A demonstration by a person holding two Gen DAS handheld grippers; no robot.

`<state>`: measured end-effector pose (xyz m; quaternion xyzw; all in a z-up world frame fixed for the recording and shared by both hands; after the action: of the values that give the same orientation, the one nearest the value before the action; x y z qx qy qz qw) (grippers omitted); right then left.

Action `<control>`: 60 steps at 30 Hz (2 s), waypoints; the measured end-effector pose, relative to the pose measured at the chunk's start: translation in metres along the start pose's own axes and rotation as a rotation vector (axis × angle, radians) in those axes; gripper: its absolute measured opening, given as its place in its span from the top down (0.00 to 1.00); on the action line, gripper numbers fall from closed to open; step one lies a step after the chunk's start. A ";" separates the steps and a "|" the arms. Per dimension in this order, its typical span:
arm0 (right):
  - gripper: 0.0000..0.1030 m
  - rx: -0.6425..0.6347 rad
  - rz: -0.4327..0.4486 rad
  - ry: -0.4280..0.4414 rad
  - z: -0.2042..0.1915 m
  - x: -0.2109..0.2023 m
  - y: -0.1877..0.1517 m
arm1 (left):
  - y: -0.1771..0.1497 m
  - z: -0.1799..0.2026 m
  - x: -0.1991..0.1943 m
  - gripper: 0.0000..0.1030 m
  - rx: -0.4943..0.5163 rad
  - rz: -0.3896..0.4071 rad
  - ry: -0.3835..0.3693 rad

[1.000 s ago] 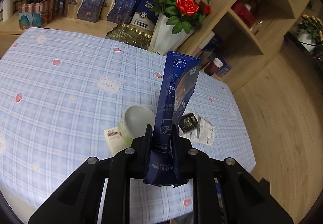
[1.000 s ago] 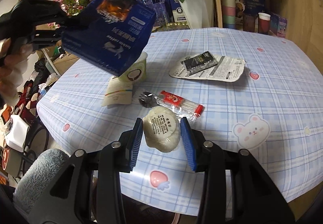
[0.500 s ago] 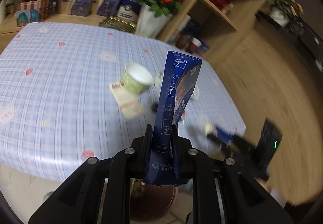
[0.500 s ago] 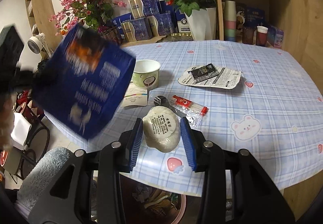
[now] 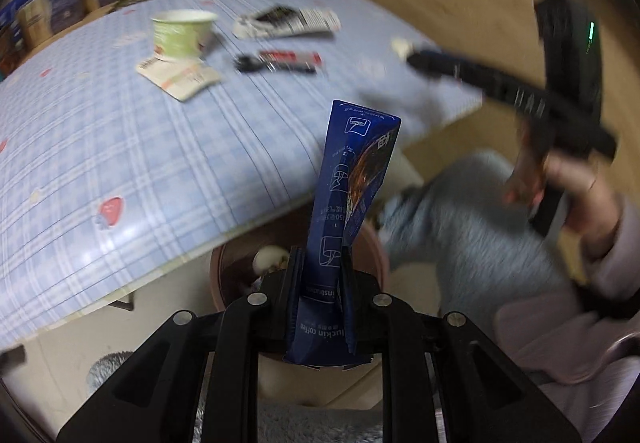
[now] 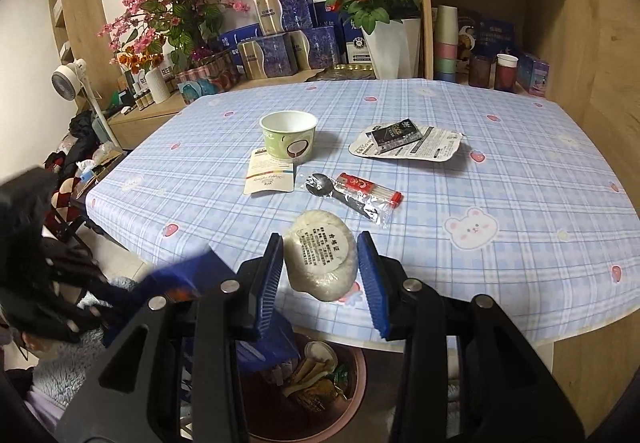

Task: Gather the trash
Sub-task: 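Carry the blue box to the brown bin and open the left gripper, then carry the white wrapped bun to the brown bin and open the right gripper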

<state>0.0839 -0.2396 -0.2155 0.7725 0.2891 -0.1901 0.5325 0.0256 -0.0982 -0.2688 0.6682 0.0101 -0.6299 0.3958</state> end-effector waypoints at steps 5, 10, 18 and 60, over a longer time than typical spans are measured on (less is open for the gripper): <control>0.61 0.007 -0.002 -0.008 0.005 -0.001 0.000 | -0.016 0.007 0.044 0.83 0.072 -0.160 -0.020; 0.61 0.014 -0.015 -0.009 0.009 0.003 -0.004 | -0.024 0.005 0.076 0.83 0.075 -0.239 -0.006; 0.61 0.031 -0.041 -0.011 0.017 0.006 -0.015 | -0.016 0.002 0.087 0.48 0.063 -0.218 -0.006; 0.61 -0.178 -0.596 -0.086 -0.031 0.099 -0.187 | -0.039 -0.089 -0.019 0.17 -0.450 0.258 0.391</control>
<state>0.0375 -0.1371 -0.3975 0.5953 0.4956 -0.3442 0.5306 0.0764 -0.0141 -0.2821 0.6680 0.1403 -0.4162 0.6008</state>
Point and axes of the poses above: each gripper's, at about its wrist camera, not at the fingertips, and x roughly the way its jaws point, z to its right, y to its top, the point moved 8 cm from there along x, roughly the way its jaws point, and after that the axes turned 15 degrees about x, right-handed, at the moved point
